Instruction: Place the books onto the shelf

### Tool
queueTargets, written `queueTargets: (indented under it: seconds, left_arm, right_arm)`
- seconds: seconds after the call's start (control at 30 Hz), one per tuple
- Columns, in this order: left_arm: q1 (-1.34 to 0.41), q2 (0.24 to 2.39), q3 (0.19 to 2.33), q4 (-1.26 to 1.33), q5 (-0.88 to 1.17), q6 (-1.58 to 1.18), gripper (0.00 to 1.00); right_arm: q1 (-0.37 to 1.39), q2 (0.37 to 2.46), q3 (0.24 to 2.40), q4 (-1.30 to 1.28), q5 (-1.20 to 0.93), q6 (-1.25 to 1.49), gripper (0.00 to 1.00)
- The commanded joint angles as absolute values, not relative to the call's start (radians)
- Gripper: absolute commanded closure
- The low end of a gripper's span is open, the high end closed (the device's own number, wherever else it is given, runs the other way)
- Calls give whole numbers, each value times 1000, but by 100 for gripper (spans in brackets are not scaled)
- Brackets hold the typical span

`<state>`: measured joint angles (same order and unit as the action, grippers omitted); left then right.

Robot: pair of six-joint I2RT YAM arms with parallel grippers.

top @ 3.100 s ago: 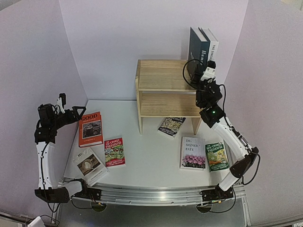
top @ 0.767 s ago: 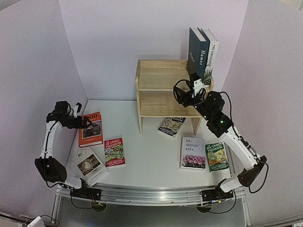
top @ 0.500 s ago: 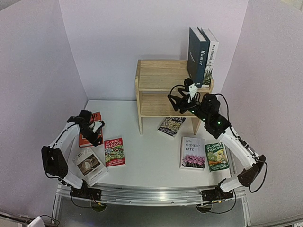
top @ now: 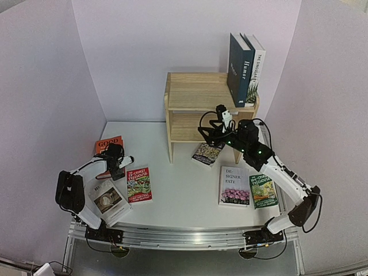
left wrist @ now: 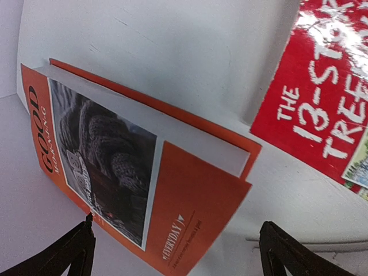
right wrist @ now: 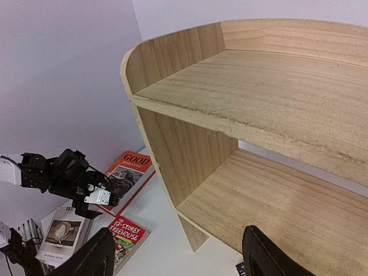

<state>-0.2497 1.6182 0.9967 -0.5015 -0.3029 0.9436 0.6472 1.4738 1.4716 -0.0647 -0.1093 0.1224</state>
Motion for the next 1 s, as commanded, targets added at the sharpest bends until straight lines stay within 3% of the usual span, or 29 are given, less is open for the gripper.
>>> queueTargets:
  seconds: [0.0, 0.07, 0.13, 0.33, 0.47, 0.97]
  left_arm:
    - [-252, 1700, 973, -371, -361, 1000, 2]
    - [-253, 1717, 981, -345, -370, 1003, 8]
    - [-253, 1729, 1002, -347, -370, 1002, 20]
    - [-253, 1716, 1046, -487, -272, 953, 78]
    - [-252, 1697, 1051, -529, -256, 939, 99]
    - [-268, 1482, 1285, -901, -143, 879, 100]
  right_arm:
    - [656, 1473, 1467, -41, -122, 160, 27]
    - [658, 1478, 1473, -40, -126, 163, 27]
    - [661, 1482, 1475, -40, -130, 167, 27]
    - [678, 1497, 1469, -35, -127, 187, 28]
    - [713, 1528, 1479, -34, -121, 193, 28]
    - [893, 1891, 1690, -70, -105, 579, 32]
